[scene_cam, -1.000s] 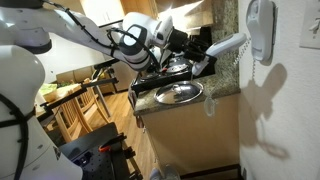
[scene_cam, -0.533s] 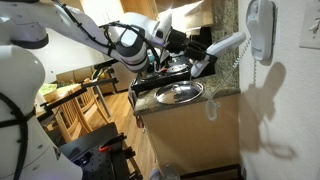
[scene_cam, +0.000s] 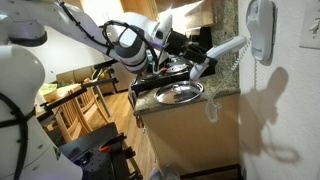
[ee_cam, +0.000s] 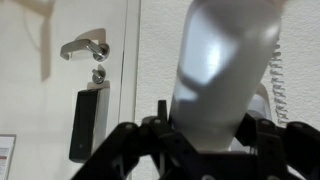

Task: Hang the intercom headset on the holder

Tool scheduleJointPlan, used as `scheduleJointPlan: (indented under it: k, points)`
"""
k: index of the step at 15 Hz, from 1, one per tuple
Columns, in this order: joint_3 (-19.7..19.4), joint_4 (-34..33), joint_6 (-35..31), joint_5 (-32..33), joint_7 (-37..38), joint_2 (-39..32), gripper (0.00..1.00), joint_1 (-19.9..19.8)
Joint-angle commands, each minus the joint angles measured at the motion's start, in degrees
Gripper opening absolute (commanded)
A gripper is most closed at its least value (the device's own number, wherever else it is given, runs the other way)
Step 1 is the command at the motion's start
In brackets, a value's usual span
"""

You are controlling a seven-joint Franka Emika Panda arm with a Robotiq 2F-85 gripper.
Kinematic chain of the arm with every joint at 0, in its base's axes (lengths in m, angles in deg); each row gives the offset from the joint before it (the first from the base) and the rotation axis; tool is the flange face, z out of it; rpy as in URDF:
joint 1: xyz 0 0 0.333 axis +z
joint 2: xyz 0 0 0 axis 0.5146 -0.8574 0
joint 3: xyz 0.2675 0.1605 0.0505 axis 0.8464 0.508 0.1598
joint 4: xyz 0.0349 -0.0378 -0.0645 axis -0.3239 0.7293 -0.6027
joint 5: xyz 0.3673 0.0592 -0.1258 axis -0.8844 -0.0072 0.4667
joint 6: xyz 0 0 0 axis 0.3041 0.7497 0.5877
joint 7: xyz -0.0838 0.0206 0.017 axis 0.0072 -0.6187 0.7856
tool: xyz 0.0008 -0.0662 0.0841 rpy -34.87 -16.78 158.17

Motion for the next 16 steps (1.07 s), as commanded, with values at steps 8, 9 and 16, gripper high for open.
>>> scheduleJointPlan:
  k: [8, 9, 16]
  points:
    - [2.00, -2.08, -19.45, 6.81, 3.78, 9.02, 0.34, 3.42]
    - [1.00, -3.25, -18.55, 8.67, 5.13, 9.40, 0.34, 4.68]
    - [-4.63, -10.11, -17.74, 19.49, 16.01, 13.05, 0.34, 12.68]
